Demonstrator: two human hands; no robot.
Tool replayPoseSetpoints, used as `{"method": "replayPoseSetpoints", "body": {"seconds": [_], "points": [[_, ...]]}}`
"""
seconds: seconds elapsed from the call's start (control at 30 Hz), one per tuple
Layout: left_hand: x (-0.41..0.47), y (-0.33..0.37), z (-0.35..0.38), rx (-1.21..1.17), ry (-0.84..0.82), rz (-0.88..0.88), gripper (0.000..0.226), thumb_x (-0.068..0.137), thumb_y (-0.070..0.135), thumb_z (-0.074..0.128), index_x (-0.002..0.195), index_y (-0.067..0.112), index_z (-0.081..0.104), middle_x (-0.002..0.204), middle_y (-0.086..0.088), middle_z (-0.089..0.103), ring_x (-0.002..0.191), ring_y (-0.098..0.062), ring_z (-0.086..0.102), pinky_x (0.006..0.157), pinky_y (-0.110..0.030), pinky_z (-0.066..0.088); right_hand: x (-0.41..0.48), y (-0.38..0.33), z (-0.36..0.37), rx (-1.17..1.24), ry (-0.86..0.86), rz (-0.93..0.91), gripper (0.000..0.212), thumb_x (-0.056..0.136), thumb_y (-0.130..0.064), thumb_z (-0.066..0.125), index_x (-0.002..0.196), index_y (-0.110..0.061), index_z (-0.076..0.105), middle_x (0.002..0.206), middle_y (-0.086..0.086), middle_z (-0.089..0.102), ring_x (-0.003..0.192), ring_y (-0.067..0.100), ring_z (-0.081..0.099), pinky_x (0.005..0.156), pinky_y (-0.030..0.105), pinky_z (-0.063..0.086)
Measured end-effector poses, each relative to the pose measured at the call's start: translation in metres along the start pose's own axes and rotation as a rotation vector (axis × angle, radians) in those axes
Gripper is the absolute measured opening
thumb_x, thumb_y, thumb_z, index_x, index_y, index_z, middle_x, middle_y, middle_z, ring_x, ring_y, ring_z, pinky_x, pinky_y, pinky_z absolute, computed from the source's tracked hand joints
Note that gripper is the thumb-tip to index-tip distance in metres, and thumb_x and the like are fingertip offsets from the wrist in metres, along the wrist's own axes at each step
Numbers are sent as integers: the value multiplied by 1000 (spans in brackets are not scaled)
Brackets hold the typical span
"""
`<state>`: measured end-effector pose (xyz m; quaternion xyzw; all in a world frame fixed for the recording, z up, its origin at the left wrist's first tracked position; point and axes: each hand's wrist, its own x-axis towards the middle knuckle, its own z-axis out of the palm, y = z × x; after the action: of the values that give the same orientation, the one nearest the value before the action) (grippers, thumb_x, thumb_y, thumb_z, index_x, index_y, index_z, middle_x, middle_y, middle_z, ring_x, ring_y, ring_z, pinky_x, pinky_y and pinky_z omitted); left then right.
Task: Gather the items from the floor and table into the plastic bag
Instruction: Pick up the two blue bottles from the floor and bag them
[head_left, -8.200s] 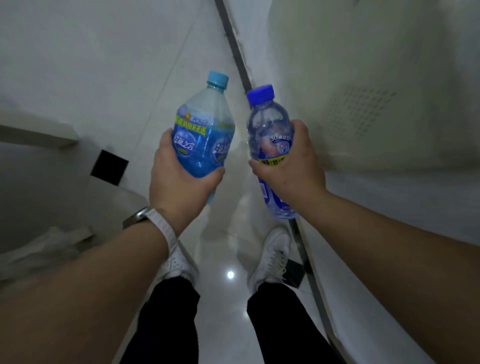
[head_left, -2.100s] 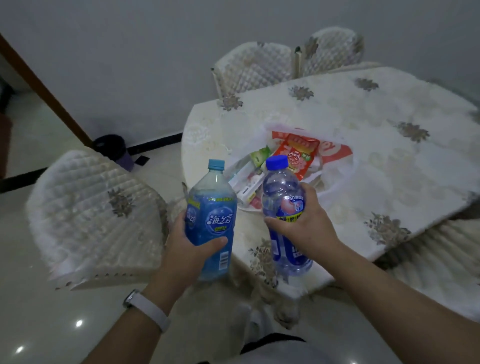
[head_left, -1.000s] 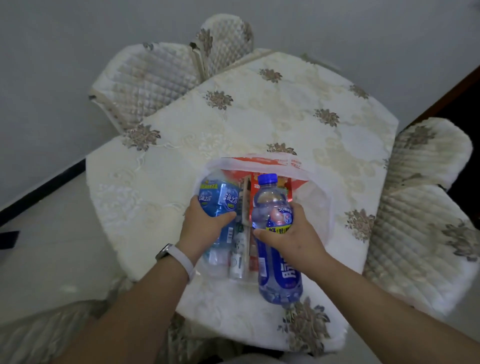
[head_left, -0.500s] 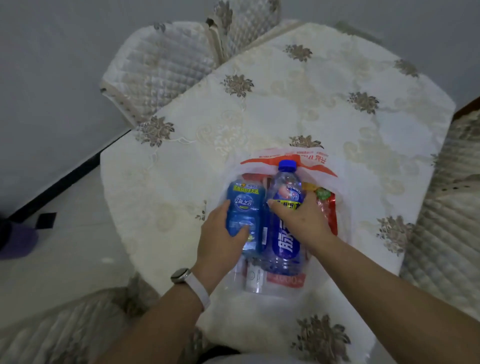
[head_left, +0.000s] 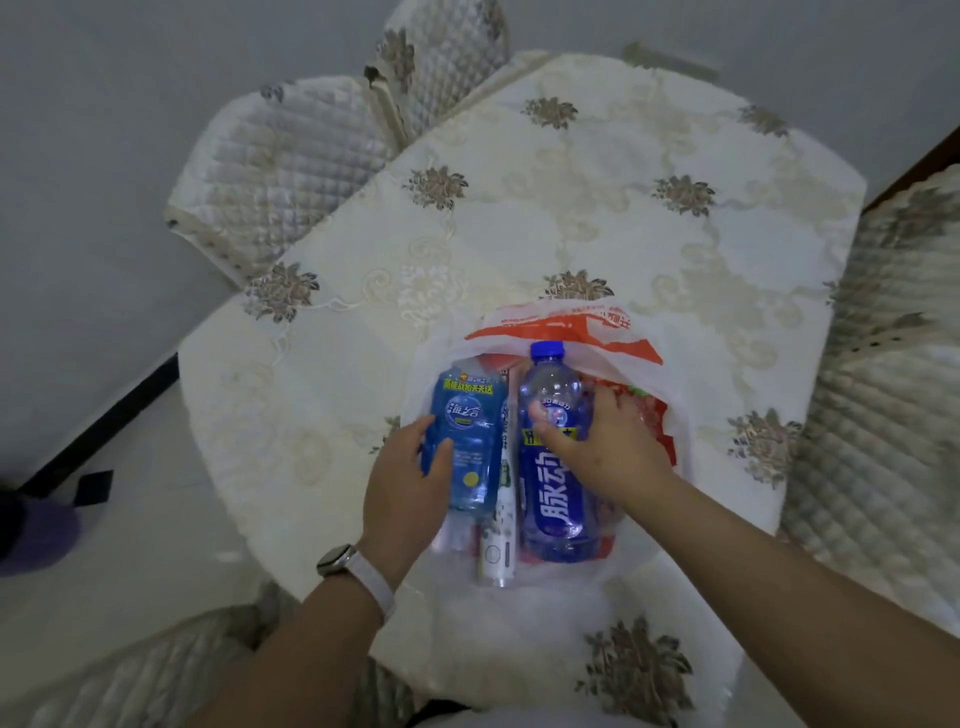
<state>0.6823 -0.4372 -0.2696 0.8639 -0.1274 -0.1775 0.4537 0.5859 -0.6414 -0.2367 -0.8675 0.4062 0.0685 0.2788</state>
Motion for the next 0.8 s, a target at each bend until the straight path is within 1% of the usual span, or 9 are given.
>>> {"method": "replayPoseSetpoints", "body": {"seconds": [0.1,0.2,0.27,0.37,0.47,0.53,0.63,0.73,0.8], "points": [[2,-9,-10,151,84,114,32,95,20,61,126,12,61,116,-4,59,109,-25,58,94,-41,50,-7,7,-7,-29,59,-48,79,79,-77,52,136,-25,40,139,4,47,123,25,49,94,43,49],[8,-12,-14,143,99,111,35,91,18,65,125,10,60,115,-1,53,107,-22,55,93,-35,46,-16,16,-14,-86,46,-69,63,87,-60,55,136,-23,43,140,1,46,124,24,48,93,40,46],[9,-13,-12,140,88,120,34,89,17,67,122,12,59,119,-2,51,110,-19,52,95,-30,42,-25,22,-17,-130,81,-108,52,89,-55,53,131,-23,49,134,0,50,119,22,51,88,39,48],[8,-11,-10,1,5,4,29,90,21,67,115,24,54,117,1,53,103,-14,55,89,-31,49,-38,33,-20,-164,257,-253,37,89,-39,61,118,-17,60,119,3,57,105,25,58,74,33,47],[6,-11,-11,-156,44,-110,5,97,26,57,99,30,58,106,1,65,93,-15,64,79,-40,57,-39,47,-26,-226,495,-354,47,76,-24,74,117,-6,61,117,17,58,101,37,56,80,44,48],[9,-13,-15,-183,118,-162,10,99,24,52,103,26,60,101,0,66,89,-16,64,78,-40,57,-31,53,-32,-234,513,-296,59,74,-24,75,126,-6,55,126,20,53,111,39,51,86,49,45],[17,-17,-20,-200,89,-240,20,98,22,54,118,24,55,97,1,62,85,-14,62,69,-30,52,-16,57,-35,-239,470,-211,63,78,-28,73,132,-7,50,130,18,53,114,38,50,87,50,45],[23,-17,-19,-197,85,-263,11,97,20,57,102,15,65,95,-4,67,84,-17,61,69,-29,50,-5,57,-35,-234,524,-185,40,84,-26,67,119,-7,60,116,15,60,103,36,54,79,45,46],[24,-17,-19,-131,145,-233,14,97,18,53,91,12,64,88,-5,65,79,-19,57,67,-31,48,-4,53,-35,-166,526,-173,23,89,-22,60,104,-6,67,106,13,62,97,34,54,74,40,44]]}}
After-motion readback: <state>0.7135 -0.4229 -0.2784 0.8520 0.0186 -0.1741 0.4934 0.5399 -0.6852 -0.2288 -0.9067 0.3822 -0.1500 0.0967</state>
